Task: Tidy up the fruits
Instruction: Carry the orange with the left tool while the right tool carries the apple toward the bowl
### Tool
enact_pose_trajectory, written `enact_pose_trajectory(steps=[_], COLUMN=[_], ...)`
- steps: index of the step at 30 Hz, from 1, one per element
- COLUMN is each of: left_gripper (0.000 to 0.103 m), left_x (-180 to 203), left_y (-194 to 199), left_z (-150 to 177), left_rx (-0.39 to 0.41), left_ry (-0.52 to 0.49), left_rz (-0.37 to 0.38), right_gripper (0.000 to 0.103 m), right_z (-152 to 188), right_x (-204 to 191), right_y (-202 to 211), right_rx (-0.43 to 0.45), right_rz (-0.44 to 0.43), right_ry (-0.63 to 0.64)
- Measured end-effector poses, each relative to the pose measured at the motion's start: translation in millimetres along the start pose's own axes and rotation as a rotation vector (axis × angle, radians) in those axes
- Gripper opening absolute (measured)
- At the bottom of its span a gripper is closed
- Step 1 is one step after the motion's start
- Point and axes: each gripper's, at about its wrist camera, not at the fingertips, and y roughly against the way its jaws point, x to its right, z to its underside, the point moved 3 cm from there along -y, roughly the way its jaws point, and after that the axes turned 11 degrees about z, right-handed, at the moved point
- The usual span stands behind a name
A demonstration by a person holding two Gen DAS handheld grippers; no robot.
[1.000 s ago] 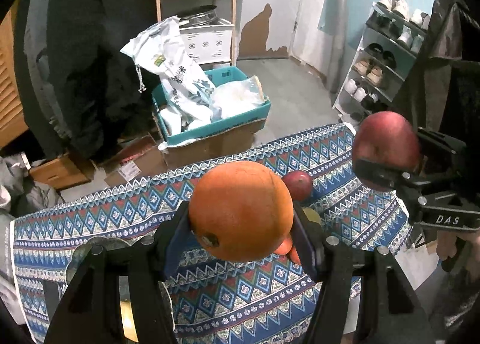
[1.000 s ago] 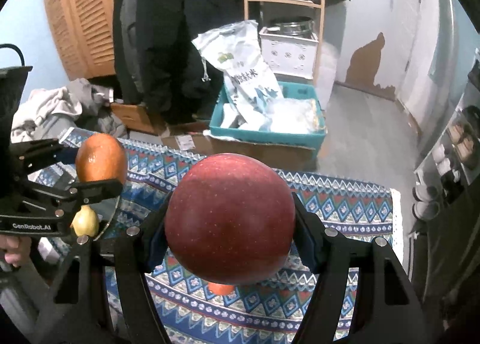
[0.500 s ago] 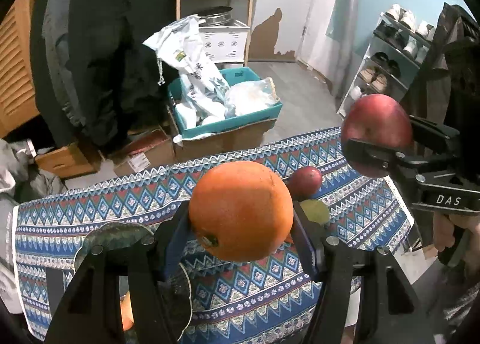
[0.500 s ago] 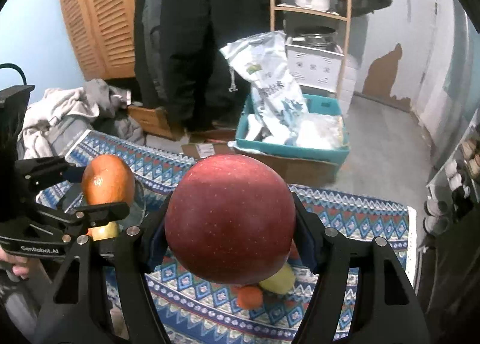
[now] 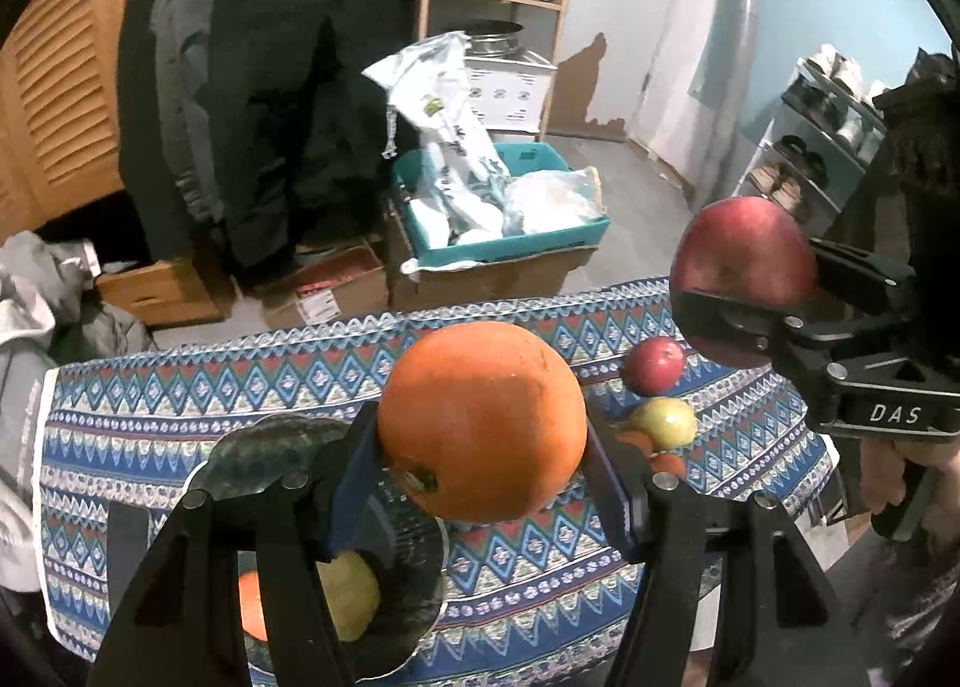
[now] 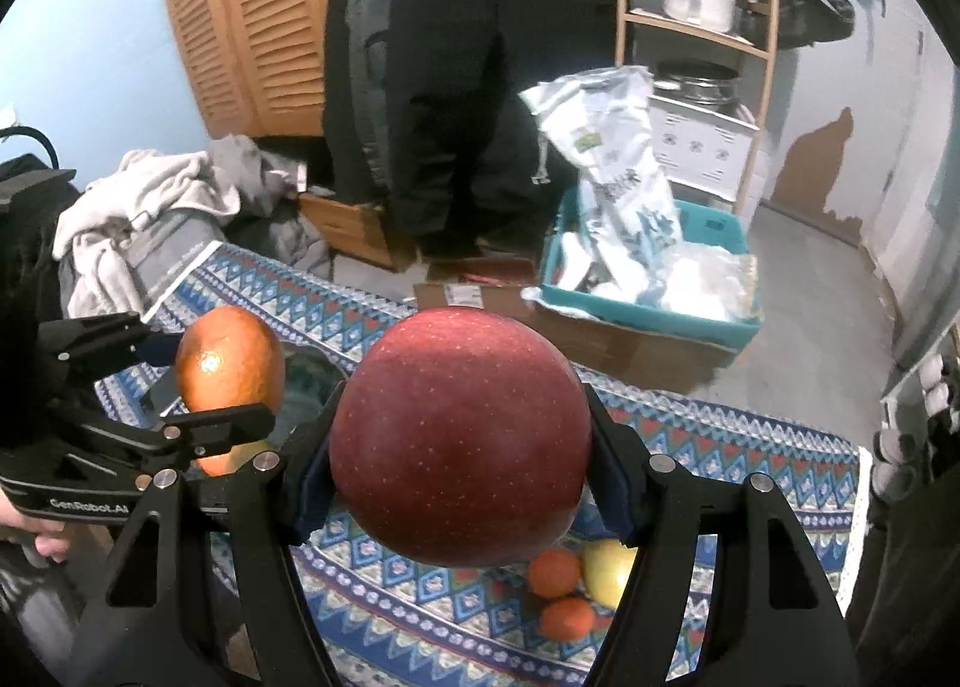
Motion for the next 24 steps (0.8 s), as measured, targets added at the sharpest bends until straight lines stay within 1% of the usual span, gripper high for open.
enact_pose_trajectory(steps=[10, 24], left_gripper=[0.065, 0.065], left_x=[-40.1, -103.4], left_y=[12.0, 18.0], left_z=[12.2, 34.3], left_rx=[0.008, 0.003], left_ry=[0.061, 0.163], left_rz=[-0.04, -0.107], right_gripper=[0.07, 0.07], right_z=[-13.3, -24.6], right_x=[-40.2, -99.9], right_y=[-22.1, -61.5], right_rx=[-0.032, -0.095], right_rz=[-0.056, -0.12], right_ry=[0.031, 0.081])
